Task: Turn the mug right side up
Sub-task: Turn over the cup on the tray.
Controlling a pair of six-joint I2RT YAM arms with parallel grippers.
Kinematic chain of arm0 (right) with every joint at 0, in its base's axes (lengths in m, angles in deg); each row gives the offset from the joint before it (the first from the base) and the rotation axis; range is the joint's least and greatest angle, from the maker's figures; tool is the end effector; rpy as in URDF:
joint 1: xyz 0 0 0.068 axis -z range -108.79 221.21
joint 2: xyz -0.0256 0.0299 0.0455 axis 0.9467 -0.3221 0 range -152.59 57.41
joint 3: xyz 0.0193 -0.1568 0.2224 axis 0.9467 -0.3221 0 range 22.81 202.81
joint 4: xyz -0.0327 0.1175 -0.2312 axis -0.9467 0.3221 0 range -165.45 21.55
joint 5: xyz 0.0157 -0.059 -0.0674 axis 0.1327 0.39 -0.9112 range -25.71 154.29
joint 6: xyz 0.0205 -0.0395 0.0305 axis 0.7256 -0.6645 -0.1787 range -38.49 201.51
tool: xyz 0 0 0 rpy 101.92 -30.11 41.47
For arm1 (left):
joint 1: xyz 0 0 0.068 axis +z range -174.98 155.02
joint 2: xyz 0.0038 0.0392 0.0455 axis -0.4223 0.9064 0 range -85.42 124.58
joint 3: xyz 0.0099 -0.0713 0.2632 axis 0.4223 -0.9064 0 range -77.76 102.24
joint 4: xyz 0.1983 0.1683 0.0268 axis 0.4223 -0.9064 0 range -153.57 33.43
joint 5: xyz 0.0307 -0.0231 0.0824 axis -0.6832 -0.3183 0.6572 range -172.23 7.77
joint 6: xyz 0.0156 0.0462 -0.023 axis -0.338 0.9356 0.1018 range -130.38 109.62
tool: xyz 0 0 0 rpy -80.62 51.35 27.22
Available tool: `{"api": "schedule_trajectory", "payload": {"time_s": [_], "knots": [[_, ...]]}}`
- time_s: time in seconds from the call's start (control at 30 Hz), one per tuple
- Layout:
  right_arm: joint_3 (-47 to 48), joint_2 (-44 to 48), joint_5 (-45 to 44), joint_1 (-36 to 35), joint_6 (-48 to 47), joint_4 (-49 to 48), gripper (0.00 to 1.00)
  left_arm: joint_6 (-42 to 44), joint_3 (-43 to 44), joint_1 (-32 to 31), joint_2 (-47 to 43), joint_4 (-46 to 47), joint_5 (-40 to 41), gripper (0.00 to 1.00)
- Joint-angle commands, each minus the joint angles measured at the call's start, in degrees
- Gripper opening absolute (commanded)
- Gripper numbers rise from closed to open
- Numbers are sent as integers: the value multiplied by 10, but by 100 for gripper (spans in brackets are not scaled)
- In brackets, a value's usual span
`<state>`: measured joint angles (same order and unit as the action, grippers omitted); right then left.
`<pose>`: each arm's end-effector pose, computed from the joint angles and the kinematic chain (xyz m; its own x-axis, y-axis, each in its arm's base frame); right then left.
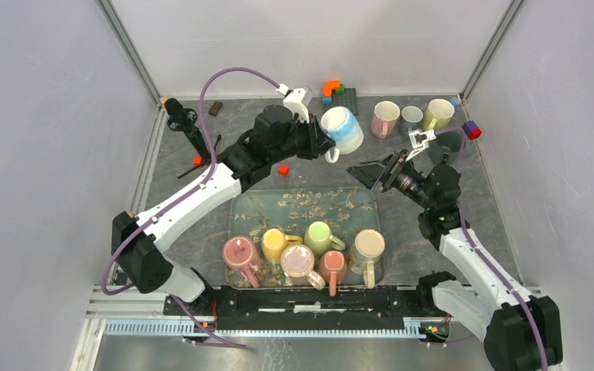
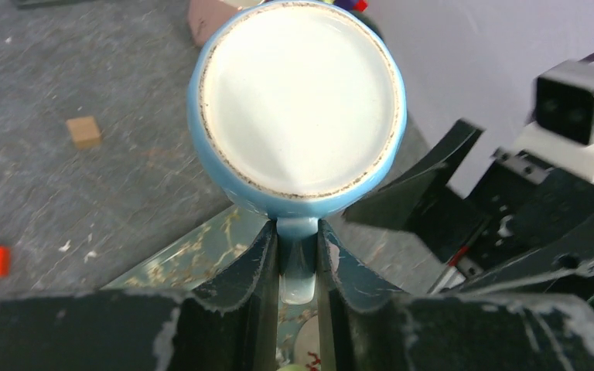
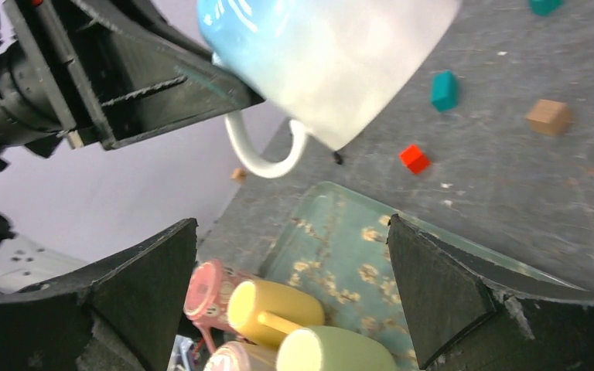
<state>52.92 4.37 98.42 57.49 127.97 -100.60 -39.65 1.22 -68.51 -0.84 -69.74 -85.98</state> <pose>0.2029 0.0702 0.2882 -0.5113 0.4928 -0.7041 -0.5377 0.4556 0.7094 0.2510 -0.2416 0.3770 -0.5614 -0.1397 -0.8157 0.5245 0.7024 -0.4813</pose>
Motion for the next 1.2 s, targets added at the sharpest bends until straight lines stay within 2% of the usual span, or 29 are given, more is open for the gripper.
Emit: {"api": "schedule_trajectory", "payload": {"time_s": [0.0, 0.23, 0.53, 0.9, 1.17], "knots": [[-25, -24, 15, -22, 94, -151, 98, -50, 57, -1, 12, 96, -34, 2], [-56, -74, -15, -47, 189, -317, 98, -77, 64, -1, 23, 120, -56, 2], [-59, -164, -32, -69, 303, -479, 98, -87, 64, -1, 22, 129, -66, 2], [-66, -218, -62, -79, 378, -588, 98, -120, 52, -1, 20, 170, -83, 2], [-71, -272, -96, -80, 441, -720, 93, -154, 35, -1, 19, 202, -102, 2]]}}
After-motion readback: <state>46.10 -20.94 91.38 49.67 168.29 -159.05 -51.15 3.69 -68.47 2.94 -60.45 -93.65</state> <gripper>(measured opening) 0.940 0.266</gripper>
